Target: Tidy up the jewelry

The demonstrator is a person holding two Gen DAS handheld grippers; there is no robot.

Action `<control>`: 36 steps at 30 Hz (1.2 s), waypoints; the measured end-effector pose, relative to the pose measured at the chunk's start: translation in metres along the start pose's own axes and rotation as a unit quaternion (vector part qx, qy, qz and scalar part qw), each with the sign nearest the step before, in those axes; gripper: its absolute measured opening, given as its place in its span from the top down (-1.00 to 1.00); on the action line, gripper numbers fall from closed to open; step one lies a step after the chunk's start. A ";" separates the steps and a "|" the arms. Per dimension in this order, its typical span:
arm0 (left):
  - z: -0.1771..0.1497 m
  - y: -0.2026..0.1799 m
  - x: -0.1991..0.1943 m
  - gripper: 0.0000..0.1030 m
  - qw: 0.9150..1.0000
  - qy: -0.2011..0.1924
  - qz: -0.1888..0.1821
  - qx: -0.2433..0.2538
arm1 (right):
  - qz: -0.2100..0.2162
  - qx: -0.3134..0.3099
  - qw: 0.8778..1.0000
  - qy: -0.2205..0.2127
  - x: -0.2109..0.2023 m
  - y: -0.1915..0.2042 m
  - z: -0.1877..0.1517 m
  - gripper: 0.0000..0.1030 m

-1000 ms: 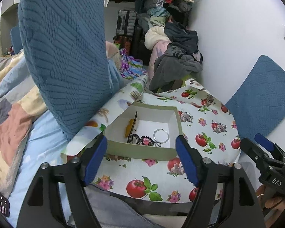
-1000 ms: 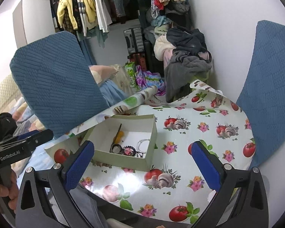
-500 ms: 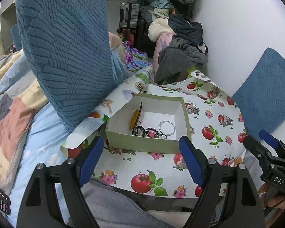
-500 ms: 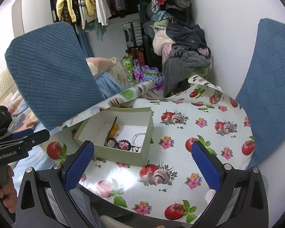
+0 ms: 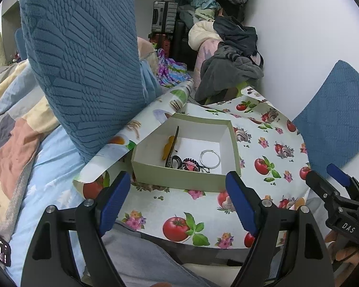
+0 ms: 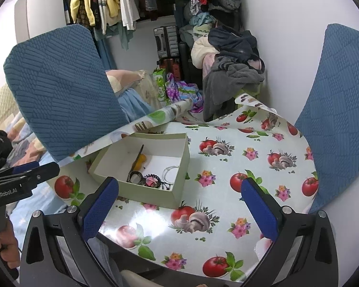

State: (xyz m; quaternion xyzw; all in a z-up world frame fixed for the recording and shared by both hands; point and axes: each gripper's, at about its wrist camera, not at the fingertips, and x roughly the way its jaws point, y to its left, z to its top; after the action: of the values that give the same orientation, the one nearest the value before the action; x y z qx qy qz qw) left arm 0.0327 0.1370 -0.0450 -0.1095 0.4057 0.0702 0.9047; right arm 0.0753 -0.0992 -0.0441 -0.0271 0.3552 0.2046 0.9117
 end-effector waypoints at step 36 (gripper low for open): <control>0.003 -0.010 -0.007 -0.61 1.000 -0.020 0.012 0.016 | 0.001 -0.003 1.000 0.000 0.000 -0.001 -0.001 -0.99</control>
State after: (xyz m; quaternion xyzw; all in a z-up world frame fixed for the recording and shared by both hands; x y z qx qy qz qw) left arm 0.0325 0.1282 -0.0361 -0.0887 0.3902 0.0768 0.9132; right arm 0.0751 -0.1002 -0.0450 -0.0289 0.3543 0.2067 0.9115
